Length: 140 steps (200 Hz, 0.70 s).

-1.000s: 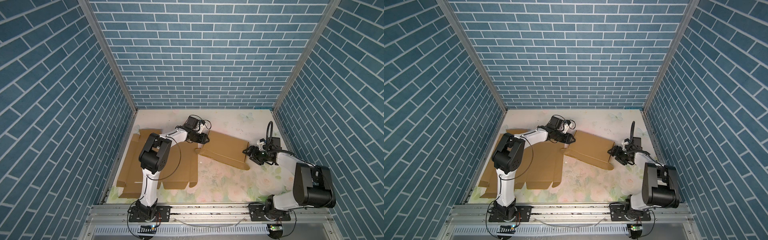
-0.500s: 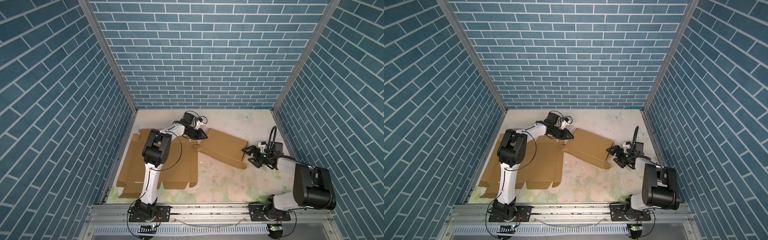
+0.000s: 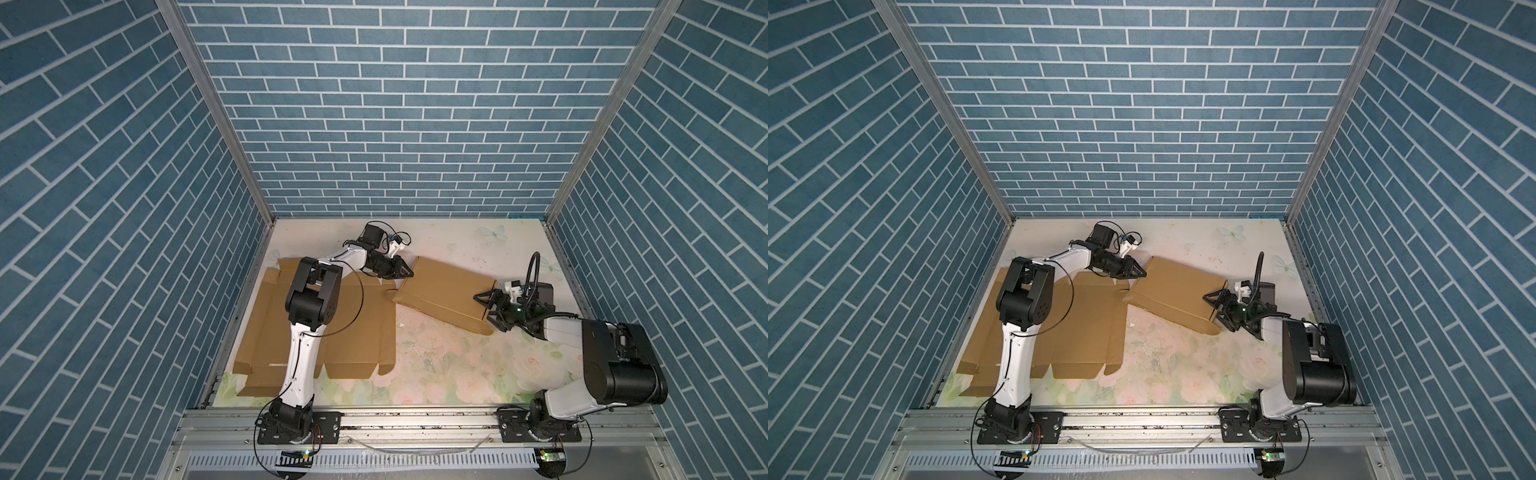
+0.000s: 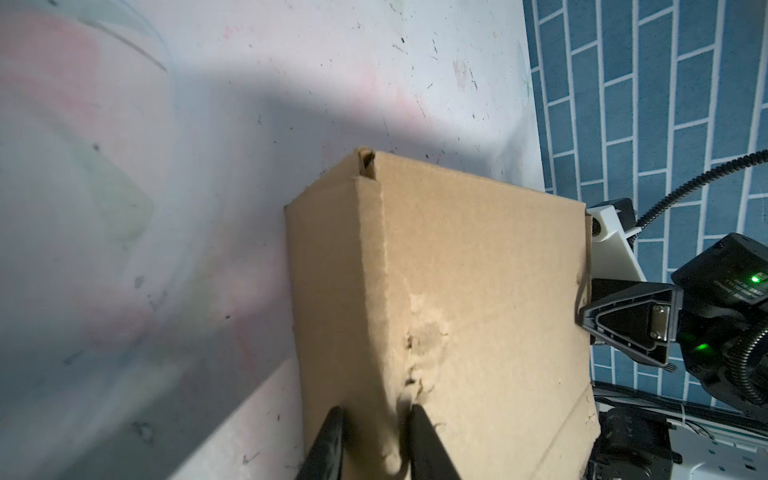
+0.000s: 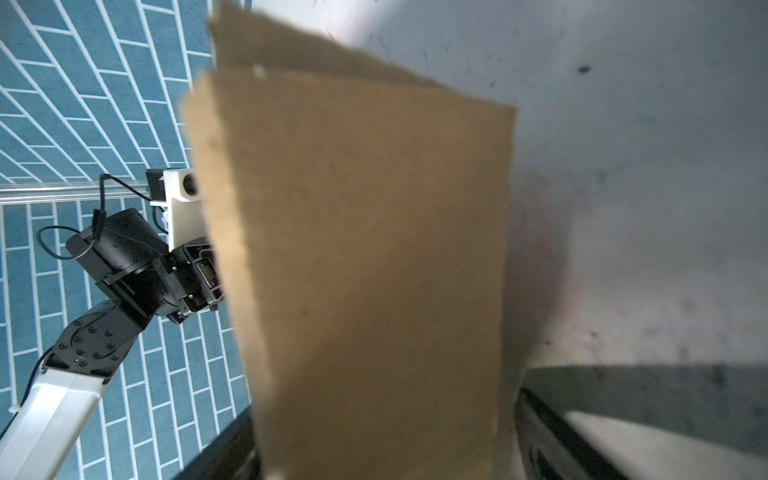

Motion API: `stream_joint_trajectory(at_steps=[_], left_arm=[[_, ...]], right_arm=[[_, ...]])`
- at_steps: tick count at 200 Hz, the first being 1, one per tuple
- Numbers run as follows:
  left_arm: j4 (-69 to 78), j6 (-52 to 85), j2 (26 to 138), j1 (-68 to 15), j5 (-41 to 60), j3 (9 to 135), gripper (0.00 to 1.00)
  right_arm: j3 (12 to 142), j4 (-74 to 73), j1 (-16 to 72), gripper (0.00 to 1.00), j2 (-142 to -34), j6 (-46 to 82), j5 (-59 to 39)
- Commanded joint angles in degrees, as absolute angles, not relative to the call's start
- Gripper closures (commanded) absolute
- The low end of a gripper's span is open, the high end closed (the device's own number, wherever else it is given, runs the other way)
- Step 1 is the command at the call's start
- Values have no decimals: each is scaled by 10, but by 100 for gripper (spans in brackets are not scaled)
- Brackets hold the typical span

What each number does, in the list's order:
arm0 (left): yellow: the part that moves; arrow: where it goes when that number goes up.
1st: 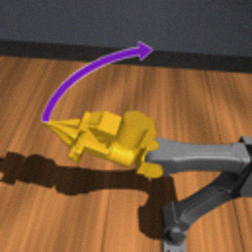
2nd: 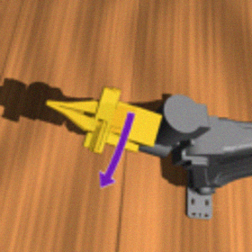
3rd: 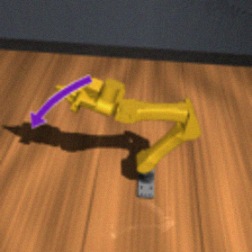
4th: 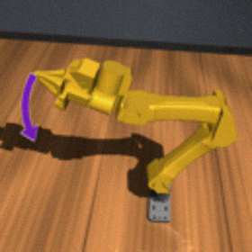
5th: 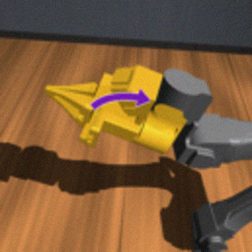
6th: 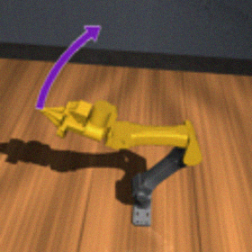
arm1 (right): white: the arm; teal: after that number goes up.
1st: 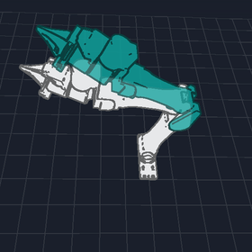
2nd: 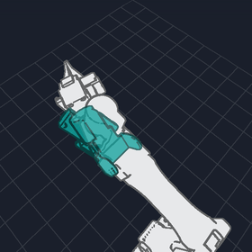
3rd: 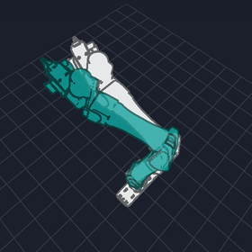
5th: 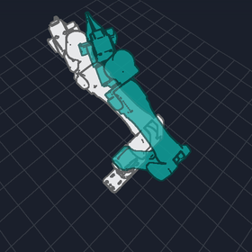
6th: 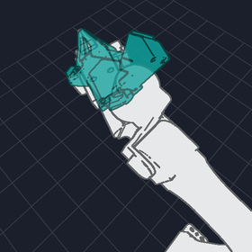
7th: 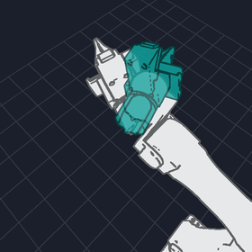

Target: Fold the paper box

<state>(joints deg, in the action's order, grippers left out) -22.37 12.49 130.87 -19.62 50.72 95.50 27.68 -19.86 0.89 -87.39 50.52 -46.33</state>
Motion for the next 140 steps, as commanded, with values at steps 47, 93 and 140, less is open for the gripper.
stream_joint_trajectory(at_steps=[47, 93, 140], left_arm=[[-177, 183, 1280, -185, 461, 879, 50], [-67, 240, 1133, -178, 472, 791, 35], [-87, 153, 981, -186, 365, 731, 34]], right_arm=[[255, -350, 26, 32, -893, 620, -449], [241, -438, -6, 48, -899, 715, -476], [258, -436, -31, 55, -872, 793, -525]])
